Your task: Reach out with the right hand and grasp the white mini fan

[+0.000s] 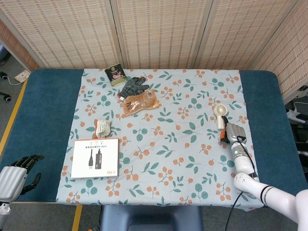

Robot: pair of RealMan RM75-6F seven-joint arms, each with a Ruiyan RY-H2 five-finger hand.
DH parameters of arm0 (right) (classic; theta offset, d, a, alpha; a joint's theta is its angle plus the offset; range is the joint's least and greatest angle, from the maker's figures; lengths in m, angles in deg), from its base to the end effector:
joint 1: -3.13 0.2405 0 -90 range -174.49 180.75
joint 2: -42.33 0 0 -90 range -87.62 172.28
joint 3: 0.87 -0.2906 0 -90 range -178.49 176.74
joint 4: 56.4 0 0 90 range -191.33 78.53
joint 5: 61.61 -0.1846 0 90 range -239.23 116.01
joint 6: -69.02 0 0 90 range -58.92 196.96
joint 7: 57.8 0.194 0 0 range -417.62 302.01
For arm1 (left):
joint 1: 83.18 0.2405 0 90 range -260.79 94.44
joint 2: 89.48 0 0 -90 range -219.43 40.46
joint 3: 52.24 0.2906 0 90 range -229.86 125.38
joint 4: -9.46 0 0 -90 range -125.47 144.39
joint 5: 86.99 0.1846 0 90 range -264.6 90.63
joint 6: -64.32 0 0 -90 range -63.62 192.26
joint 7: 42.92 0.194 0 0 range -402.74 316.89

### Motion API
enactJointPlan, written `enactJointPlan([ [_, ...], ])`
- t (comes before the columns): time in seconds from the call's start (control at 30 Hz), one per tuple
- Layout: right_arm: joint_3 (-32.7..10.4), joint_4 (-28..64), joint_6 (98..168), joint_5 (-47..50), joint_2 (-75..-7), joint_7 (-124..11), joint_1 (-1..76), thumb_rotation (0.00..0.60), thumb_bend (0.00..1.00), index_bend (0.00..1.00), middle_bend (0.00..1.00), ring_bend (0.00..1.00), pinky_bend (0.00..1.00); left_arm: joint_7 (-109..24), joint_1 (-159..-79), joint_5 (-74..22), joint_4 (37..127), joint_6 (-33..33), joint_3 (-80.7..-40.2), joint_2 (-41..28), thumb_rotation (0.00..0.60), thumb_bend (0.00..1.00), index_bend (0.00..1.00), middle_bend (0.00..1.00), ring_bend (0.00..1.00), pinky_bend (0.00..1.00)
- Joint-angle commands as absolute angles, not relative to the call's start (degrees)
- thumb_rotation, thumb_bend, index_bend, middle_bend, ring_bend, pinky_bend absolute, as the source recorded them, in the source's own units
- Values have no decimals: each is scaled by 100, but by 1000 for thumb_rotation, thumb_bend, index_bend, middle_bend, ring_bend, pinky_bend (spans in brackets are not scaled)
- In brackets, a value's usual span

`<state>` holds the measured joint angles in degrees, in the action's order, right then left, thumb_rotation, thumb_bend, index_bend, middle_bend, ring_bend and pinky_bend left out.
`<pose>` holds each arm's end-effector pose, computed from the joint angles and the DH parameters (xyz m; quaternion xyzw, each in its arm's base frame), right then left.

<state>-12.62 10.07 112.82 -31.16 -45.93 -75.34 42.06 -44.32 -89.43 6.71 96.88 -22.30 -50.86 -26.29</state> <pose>-0.3407 -0.4267 0.0243 0.5517 -0.5954 0.2288 0.5374 -0.3242 0.2251 0.1905 -0.6597 -0.3420 -0.3799 0.5509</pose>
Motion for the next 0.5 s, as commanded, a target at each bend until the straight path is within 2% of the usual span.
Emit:
enactJointPlan([
  [0.03,-1253,985,11275,-3115,-4606,-7535,4197,600,669,56,840,664,635,-4431,-8941,672,9687,-2234,-5085,-2630,600,441,264,287,301,500],
  [0.5,-1263,818,11206,-3095,-4701,-7496,4177,600,669,56,840,664,635,-4455,-8943,661,9686,-2225,-5090,-2636,600,442,265,287,303,501],
])
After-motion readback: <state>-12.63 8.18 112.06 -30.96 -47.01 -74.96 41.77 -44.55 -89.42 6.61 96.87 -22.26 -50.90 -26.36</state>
